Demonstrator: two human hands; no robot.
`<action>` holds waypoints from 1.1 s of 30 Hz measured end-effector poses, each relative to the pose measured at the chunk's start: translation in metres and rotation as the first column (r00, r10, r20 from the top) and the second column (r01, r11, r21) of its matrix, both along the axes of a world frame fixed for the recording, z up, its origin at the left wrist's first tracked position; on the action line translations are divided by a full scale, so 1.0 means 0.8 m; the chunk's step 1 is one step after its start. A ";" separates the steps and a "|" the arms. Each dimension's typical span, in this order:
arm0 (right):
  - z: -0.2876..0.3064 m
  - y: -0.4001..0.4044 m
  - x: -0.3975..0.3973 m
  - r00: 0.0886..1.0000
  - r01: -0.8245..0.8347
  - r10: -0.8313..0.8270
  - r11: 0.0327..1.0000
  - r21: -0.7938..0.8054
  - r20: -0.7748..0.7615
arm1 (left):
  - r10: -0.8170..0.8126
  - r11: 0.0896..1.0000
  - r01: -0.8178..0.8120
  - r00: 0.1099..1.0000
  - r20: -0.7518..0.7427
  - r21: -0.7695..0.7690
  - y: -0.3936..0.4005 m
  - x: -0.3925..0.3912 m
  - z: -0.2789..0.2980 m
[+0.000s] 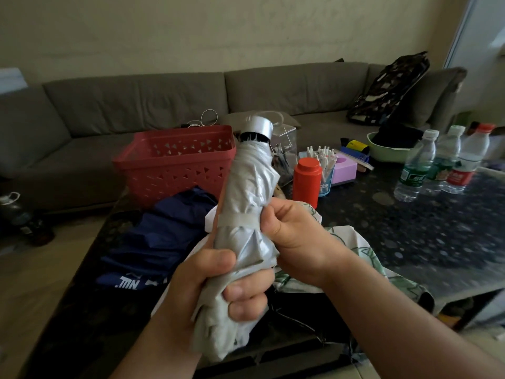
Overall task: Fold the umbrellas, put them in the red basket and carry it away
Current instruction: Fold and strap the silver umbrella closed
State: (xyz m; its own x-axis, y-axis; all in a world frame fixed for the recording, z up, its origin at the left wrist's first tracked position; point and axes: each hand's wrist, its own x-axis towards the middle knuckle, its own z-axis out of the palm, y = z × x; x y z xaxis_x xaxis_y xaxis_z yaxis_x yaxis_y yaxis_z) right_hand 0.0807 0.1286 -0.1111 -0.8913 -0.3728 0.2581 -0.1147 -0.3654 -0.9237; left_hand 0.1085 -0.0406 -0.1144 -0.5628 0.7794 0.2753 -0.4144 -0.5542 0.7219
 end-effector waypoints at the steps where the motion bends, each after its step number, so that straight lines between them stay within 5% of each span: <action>1: 0.004 0.001 0.001 1.000 -0.031 0.031 1.000 0.000 -0.002 | -0.045 0.999 0.045 0.999 -0.001 0.014 0.001 0.002 0.002; 7: 0.008 0.013 0.000 0.999 0.048 -0.047 0.996 0.076 -0.018 | -0.001 0.992 -0.002 1.000 -0.020 -0.129 -0.007 -0.001 0.007; 10: 0.005 0.020 0.001 0.996 0.085 -0.085 0.995 0.047 0.018 | 0.192 0.929 -0.226 0.972 -0.138 -0.293 0.000 0.004 0.015; 12: 0.005 0.026 0.000 0.993 0.116 -0.117 0.991 0.066 0.012 | 0.377 0.782 -0.509 0.846 -0.378 -0.360 0.005 0.003 0.024; 15: 0.000 0.028 -0.005 0.981 0.192 -0.189 0.972 0.133 -0.030 | 0.375 0.610 -0.729 0.612 -0.696 -0.312 0.013 0.002 0.024; 22: -0.005 0.018 -0.007 0.950 0.312 -0.298 0.918 0.246 -0.092 | 0.368 0.355 -0.903 0.374 -0.851 -0.243 0.018 0.000 -0.001; 26: -0.002 0.011 -0.004 0.954 0.299 -0.296 0.933 0.203 -0.045 | 0.363 0.347 -0.904 0.374 -0.854 -0.249 0.017 -0.005 -0.009; 33: 0.008 0.013 0.002 0.902 0.431 -0.420 0.862 0.265 -0.100 | 0.477 0.466 -0.851 0.473 -0.741 -0.243 0.017 -0.003 -0.003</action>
